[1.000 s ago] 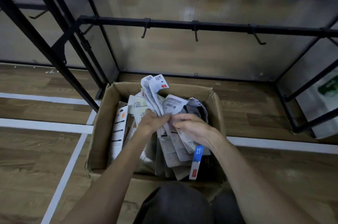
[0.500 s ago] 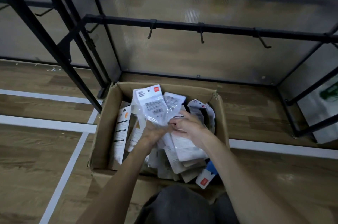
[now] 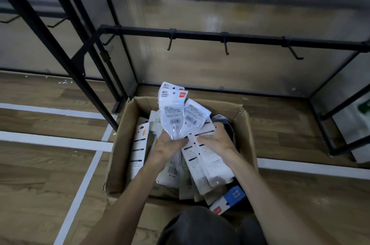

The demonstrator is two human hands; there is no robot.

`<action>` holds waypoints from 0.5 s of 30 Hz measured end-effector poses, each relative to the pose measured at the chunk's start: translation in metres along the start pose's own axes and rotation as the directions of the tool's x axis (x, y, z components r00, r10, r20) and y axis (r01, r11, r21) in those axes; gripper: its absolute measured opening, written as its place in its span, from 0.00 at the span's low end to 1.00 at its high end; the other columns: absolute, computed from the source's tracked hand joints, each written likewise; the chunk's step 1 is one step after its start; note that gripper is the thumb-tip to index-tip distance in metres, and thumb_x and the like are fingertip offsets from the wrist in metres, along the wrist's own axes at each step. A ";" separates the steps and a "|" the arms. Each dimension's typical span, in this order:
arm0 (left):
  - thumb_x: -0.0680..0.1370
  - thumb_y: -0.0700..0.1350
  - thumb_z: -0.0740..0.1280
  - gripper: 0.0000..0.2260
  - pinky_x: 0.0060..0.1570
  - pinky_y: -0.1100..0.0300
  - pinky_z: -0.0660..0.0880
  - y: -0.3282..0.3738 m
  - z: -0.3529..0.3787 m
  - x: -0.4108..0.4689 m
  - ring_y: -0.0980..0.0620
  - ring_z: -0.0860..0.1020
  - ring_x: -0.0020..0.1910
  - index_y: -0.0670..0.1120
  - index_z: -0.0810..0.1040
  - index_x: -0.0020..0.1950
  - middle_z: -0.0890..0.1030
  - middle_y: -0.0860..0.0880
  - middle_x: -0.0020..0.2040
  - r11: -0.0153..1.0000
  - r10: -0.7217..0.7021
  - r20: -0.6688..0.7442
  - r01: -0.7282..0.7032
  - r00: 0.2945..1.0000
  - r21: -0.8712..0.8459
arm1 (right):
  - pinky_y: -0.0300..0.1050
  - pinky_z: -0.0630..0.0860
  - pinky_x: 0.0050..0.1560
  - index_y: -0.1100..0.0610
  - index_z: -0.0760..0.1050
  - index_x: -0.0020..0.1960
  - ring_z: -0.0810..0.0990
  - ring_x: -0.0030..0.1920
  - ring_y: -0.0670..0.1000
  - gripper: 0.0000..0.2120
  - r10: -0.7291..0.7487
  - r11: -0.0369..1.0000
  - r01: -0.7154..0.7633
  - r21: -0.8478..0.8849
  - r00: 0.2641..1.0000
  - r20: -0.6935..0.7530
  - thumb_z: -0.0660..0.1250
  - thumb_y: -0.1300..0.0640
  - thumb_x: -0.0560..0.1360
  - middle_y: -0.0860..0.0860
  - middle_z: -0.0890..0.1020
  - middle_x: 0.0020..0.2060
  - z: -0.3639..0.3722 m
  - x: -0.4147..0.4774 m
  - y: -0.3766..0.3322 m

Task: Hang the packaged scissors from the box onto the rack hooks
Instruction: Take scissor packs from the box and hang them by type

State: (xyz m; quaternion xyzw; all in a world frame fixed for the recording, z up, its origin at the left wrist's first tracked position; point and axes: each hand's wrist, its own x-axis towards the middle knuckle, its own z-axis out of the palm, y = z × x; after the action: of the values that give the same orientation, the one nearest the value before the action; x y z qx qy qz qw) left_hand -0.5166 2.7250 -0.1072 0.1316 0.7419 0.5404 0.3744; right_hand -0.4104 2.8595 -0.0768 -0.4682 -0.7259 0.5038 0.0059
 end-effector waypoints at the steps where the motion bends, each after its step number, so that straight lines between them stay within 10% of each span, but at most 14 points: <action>1: 0.75 0.40 0.76 0.19 0.55 0.58 0.80 0.001 -0.002 0.000 0.51 0.83 0.56 0.49 0.79 0.65 0.85 0.50 0.57 0.999 -0.014 0.018 0.015 1.000 -0.049 | 0.57 0.78 0.58 0.55 0.70 0.61 0.80 0.57 0.55 0.30 -0.012 0.998 0.009 -0.069 0.999 -0.042 0.73 0.46 0.63 0.52 0.81 0.56 0.003 0.001 -0.004; 5: 0.80 0.52 0.70 0.17 0.60 0.51 0.77 0.013 0.003 0.002 0.50 0.84 0.49 0.50 0.75 0.68 0.85 0.49 0.55 0.997 -0.024 0.028 0.026 0.999 -0.075 | 0.55 0.72 0.63 0.61 0.66 0.65 0.70 0.67 0.61 0.27 -0.080 0.958 0.042 -0.282 0.989 -0.126 0.72 0.52 0.73 0.58 0.74 0.64 0.018 -0.009 -0.023; 10: 0.81 0.54 0.68 0.18 0.42 0.66 0.80 0.020 0.013 0.003 0.54 0.84 0.51 0.49 0.70 0.67 0.84 0.48 0.58 0.997 0.003 -0.015 -0.004 1.000 -0.072 | 0.54 0.78 0.52 0.54 0.71 0.56 0.81 0.54 0.55 0.14 -0.100 0.995 0.102 0.004 0.978 -0.182 0.69 0.52 0.73 0.50 0.82 0.50 0.019 -0.009 -0.026; 15: 0.77 0.57 0.72 0.26 0.64 0.50 0.77 0.023 0.009 -0.002 0.52 0.82 0.62 0.52 0.73 0.73 0.83 0.51 0.63 0.981 0.082 0.069 -0.068 0.994 -0.180 | 0.47 0.72 0.57 0.50 0.69 0.62 0.74 0.56 0.49 0.21 -0.226 0.937 0.281 0.208 0.941 -0.252 0.72 0.53 0.72 0.46 0.76 0.54 0.018 -0.015 -0.038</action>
State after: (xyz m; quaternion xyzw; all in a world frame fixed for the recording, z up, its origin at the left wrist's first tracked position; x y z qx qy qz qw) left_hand -0.5136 2.7394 -0.0870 0.1460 0.6706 0.6127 0.3919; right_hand -0.4364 2.8342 -0.0512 -0.4198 -0.7086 0.5269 0.2099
